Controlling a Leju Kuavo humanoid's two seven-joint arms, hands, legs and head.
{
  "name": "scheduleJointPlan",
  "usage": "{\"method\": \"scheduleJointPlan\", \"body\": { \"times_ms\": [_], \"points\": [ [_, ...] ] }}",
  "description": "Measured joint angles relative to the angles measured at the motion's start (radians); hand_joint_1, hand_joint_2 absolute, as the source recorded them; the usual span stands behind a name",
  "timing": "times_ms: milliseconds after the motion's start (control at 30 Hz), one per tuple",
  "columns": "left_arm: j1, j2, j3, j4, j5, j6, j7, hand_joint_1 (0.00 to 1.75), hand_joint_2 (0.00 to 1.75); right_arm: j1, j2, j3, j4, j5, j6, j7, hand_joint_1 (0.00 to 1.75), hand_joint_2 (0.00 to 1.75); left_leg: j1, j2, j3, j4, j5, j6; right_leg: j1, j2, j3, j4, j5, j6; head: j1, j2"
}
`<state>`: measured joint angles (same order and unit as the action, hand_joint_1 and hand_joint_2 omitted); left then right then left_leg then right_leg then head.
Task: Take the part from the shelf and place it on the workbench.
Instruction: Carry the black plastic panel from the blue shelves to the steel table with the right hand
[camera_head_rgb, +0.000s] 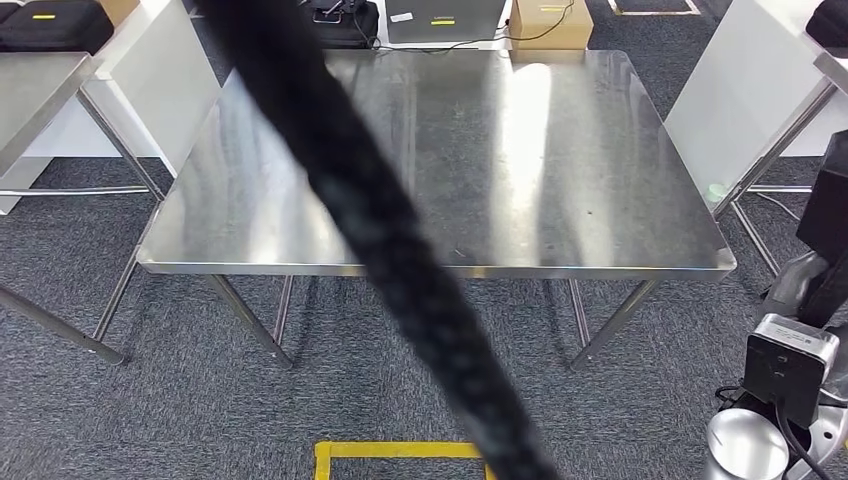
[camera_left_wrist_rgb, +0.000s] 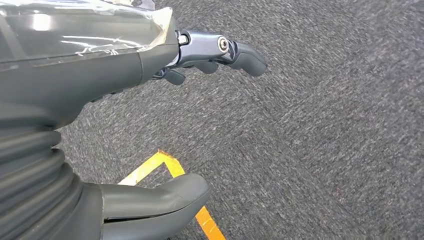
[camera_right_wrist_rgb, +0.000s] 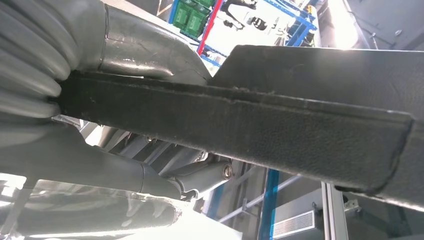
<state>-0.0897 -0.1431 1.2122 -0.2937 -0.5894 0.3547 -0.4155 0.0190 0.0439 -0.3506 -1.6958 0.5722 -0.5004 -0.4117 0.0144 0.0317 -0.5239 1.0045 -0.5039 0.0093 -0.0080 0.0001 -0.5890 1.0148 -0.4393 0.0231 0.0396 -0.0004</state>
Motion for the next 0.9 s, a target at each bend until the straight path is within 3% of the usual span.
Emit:
{"method": "scheduleJointPlan", "body": {
  "times_ms": [167,300,333,400,467,500,533,600,633,667,767,833,900],
  "points": [
    [0.001,0.002,-0.007,0.000,-0.012,-0.021,0.000,0.00,1.75,0.019,0.002,-0.016,-0.019,0.000,0.005,0.006,1.75,1.75,-0.004,0.000,-0.001,0.003,-0.001,0.002,-0.006,0.000,0.000,-0.001,0.001,0.003,0.000,0.000],
    [0.001,0.005,-0.010,-0.002,-0.024,-0.032,0.004,0.00,1.75,0.034,0.007,-0.030,-0.041,0.000,0.015,0.013,1.75,1.75,-0.001,0.002,0.016,-0.033,0.015,0.031,-0.011,0.000,0.002,-0.012,0.007,0.019,0.000,0.000],
    [0.001,0.005,-0.012,-0.003,-0.026,-0.033,0.005,0.00,1.75,0.038,0.008,-0.033,-0.047,0.001,0.018,0.013,1.75,1.75,0.003,0.003,0.027,-0.053,0.026,0.036,-0.010,0.000,-0.007,0.004,-0.001,0.020,0.000,0.000],
    [0.001,0.004,-0.015,-0.003,-0.030,-0.036,0.007,0.00,1.75,0.047,0.008,-0.042,-0.053,0.001,0.022,0.013,1.75,1.75,0.010,0.006,0.040,-0.075,0.038,0.038,-0.012,0.001,-0.056,0.102,-0.040,0.021,0.001,0.000],
    [0.002,0.004,-0.017,-0.003,-0.035,-0.038,0.008,0.00,1.75,0.060,0.009,-0.050,-0.055,0.002,0.022,0.013,1.75,1.75,0.016,0.007,0.042,-0.076,0.037,0.032,-0.022,0.001,-0.118,0.218,-0.075,0.031,0.001,0.000],
    [0.002,0.003,-0.018,-0.003,-0.037,-0.039,0.009,0.00,1.75,0.066,0.010,-0.052,-0.056,0.002,0.022,0.013,1.75,1.75,0.021,0.006,0.044,-0.075,0.034,0.027,-0.029,0.000,-0.130,0.237,-0.075,0.042,0.001,0.000],
    [0.003,0.001,-0.019,-0.003,-0.038,-0.039,0.009,0.00,1.75,0.070,0.010,-0.054,-0.057,0.002,0.022,0.013,1.75,1.75,0.027,0.006,0.046,-0.073,0.030,0.019,-0.037,-0.001,-0.121,0.217,-0.060,0.058,0.001,0.000],
    [0.004,0.002,-0.021,-0.003,-0.038,-0.040,0.010,0.00,1.75,0.074,0.012,-0.056,-0.060,0.002,0.023,0.013,1.75,1.75,0.040,0.006,0.050,-0.059,0.014,-0.007,-0.055,-0.009,-0.058,0.090,-0.009,0.094,0.002,0.000],
    [0.004,0.003,-0.022,-0.005,-0.038,-0.040,0.010,0.00,1.75,0.075,0.013,-0.056,-0.063,0.002,0.023,0.013,1.75,1.75,0.044,0.006,0.048,-0.047,0.002,-0.022,-0.060,-0.010,-0.028,0.036,0.005,0.100,0.004,0.000],
    [0.004,0.005,-0.023,-0.006,-0.038,-0.040,0.010,0.00,1.75,0.077,0.015,-0.056,-0.066,0.003,0.024,0.014,1.75,1.75,0.044,0.005,0.046,-0.038,-0.009,-0.034,-0.061,-0.010,-0.009,0.004,0.009,0.095,0.004,0.000],
    [0.003,0.004,-0.024,-0.010,-0.042,-0.040,0.011,0.00,1.75,0.086,0.022,-0.059,-0.073,0.016,0.029,0.015,1.75,1.75,0.047,0.006,0.050,-0.036,-0.023,-0.051,-0.057,0.002,-0.008,0.013,-0.007,0.051,-0.001,0.000],
    [0.002,0.003,-0.024,-0.011,-0.047,-0.041,0.011,0.00,1.75,0.090,0.027,-0.062,-0.081,0.028,0.035,0.017,1.75,1.75,0.052,-0.001,0.041,-0.005,-0.046,-0.051,-0.054,0.007,-0.004,0.016,-0.014,0.035,-0.004,0.000],
    [0.002,0.001,-0.024,-0.011,-0.051,-0.042,0.012,0.00,1.75,0.093,0.032,-0.064,-0.089,0.035,0.039,0.018,1.75,1.75,0.046,-0.015,-0.022,0.113,-0.103,-0.043,-0.047,0.009,0.001,0.016,-0.019,0.022,-0.007,0.000]
  ]
}}
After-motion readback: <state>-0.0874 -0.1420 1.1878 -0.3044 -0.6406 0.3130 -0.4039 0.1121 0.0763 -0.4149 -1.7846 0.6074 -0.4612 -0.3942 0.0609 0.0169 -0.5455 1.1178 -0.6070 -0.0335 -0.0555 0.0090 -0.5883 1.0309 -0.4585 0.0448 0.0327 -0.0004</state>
